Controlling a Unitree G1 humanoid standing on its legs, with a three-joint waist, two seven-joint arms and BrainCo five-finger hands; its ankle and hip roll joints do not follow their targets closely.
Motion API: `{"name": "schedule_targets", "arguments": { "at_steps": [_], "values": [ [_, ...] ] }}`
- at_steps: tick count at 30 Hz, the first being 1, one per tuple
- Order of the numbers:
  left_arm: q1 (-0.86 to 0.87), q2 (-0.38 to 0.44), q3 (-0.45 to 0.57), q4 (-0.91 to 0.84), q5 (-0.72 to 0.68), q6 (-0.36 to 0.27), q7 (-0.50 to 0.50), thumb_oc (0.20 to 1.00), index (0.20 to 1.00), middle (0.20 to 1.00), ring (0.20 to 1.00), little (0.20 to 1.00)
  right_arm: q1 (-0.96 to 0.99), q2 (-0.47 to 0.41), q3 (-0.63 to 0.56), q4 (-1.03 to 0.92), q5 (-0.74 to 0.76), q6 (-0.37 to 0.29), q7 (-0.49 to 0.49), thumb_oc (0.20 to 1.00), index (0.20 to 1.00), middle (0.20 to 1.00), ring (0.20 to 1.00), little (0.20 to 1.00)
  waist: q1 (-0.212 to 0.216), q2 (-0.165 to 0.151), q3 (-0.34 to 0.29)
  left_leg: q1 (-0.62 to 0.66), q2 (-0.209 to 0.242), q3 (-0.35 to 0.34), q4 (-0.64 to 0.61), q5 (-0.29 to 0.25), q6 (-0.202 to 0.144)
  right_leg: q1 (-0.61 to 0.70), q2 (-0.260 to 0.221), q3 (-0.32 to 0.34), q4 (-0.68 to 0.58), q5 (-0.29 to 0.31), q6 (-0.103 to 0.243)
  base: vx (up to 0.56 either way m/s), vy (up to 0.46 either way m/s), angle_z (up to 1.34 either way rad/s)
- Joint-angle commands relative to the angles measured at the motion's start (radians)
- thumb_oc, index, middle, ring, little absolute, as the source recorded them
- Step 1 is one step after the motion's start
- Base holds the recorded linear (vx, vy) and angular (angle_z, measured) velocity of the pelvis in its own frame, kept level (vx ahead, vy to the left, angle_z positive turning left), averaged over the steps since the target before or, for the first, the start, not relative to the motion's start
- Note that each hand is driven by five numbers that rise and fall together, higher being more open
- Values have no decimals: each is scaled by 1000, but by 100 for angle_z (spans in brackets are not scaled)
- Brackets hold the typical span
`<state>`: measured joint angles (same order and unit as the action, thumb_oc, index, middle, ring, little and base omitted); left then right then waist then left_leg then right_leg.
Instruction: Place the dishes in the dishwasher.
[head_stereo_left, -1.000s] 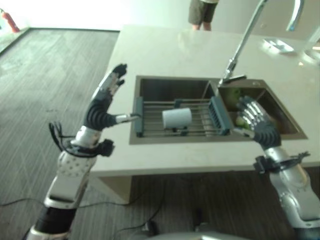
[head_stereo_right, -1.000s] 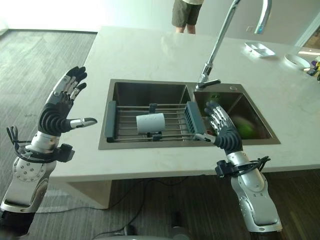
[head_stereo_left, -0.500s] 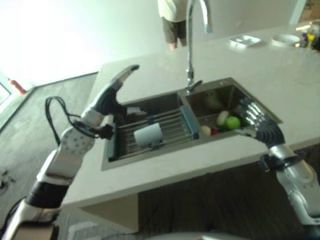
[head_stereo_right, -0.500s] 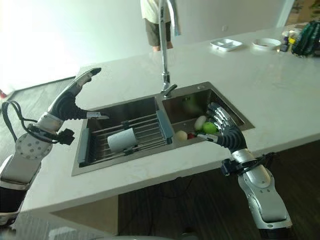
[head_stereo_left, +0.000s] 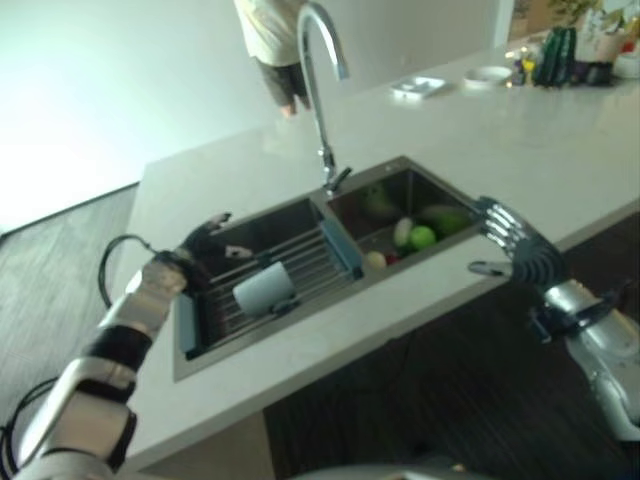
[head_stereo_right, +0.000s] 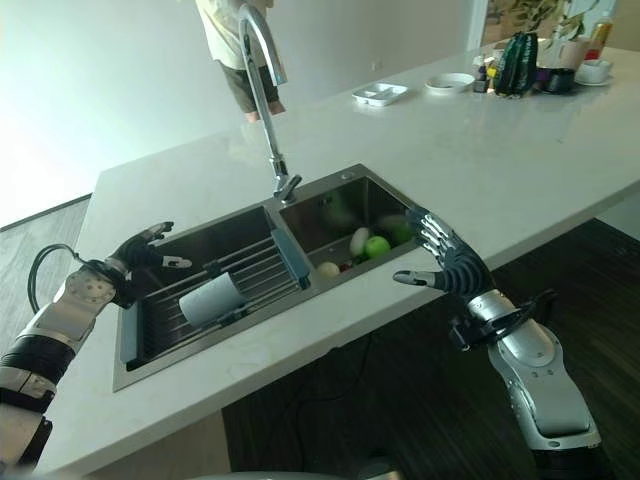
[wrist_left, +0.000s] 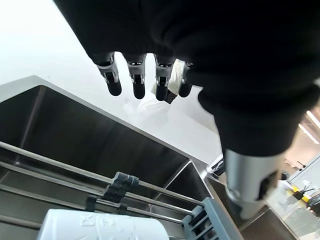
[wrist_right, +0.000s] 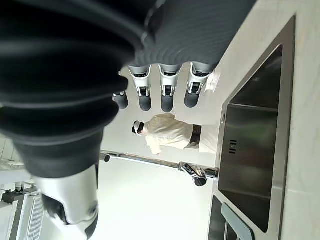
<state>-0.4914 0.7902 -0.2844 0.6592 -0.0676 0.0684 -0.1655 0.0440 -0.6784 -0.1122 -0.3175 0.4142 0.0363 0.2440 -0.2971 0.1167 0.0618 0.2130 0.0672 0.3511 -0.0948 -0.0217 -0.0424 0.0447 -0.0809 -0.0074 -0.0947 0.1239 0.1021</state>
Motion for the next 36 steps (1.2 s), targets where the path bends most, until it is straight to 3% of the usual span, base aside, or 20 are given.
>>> {"name": "schedule_targets", "arguments": {
  "at_steps": [1, 11, 36],
  "values": [
    [-119, 31, 18, 41, -17, -13, -14, 1000, 1000, 1000, 1000, 1000, -68, -32, -29, 14, 40, -44, 15, 1000, 1000, 1000, 1000, 1000, -7, -33, -18, 9, -13, -58, 8, -10, 1, 53, -6, 23, 7, -39, 46, -3, -1, -22],
    [-134, 21, 12, 165, 53, -28, -53, 1000, 1000, 1000, 1000, 1000, -47, -45, -63, 14, 55, -53, 36, 1000, 1000, 1000, 1000, 1000, -36, -32, -16, 18, -22, -27, 8, -21, 11, 44, -1, 51, 7, -33, 51, -16, 17, -12],
    [-73, -52, -9, 219, 154, -16, -63, 1000, 1000, 1000, 1000, 1000, -21, -37, -77, 10, 42, -56, 43, 1000, 1000, 1000, 1000, 1000, -30, -69, -17, 14, -30, -15, 8, -26, 26, 35, 4, 55, 7, -27, 56, -5, 3, -2]
  ]
}}
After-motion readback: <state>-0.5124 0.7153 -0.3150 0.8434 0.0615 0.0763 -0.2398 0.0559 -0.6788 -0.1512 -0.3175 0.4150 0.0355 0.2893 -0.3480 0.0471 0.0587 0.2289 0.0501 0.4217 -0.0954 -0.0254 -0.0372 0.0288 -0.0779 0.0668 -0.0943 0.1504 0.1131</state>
